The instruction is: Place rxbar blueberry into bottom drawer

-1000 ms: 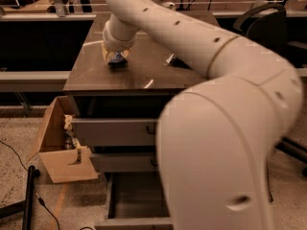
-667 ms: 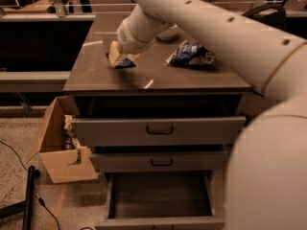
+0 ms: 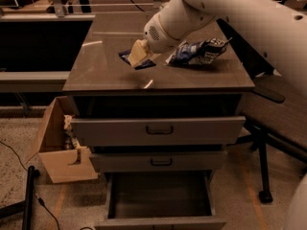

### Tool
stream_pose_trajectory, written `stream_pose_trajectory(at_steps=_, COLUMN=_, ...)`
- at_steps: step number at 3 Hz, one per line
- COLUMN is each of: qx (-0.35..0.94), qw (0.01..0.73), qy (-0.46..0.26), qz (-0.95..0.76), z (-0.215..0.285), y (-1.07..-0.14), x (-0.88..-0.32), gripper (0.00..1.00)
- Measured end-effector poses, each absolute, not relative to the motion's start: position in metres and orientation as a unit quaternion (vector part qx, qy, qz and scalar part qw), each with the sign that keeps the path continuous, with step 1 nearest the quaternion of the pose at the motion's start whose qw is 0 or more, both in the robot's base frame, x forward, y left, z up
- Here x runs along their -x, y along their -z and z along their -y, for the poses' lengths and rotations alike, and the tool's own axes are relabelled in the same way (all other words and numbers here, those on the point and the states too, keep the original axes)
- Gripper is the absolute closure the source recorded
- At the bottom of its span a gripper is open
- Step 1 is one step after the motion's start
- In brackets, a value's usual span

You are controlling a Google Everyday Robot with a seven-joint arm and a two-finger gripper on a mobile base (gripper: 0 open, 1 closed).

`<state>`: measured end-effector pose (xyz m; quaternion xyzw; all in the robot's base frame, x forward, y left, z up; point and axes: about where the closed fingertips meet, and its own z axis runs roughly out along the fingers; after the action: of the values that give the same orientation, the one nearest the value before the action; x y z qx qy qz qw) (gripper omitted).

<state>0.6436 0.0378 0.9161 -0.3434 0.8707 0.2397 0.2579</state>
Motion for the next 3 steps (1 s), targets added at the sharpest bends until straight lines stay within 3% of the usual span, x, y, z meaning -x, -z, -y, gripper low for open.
stream_pose_trajectory(at_steps=1, qx=0.343, qw=0.257, qy=-0.24, qz=-0.871, z=-0.04, y=-0.916, x=-0.644, gripper=1.0)
stream_pose_trajectory(at_steps=3, qx=0.358, qw=0.193, qy=-0.257, qz=-0.876, z=-0.033, y=-0.882, x=-0.566, gripper=1.0)
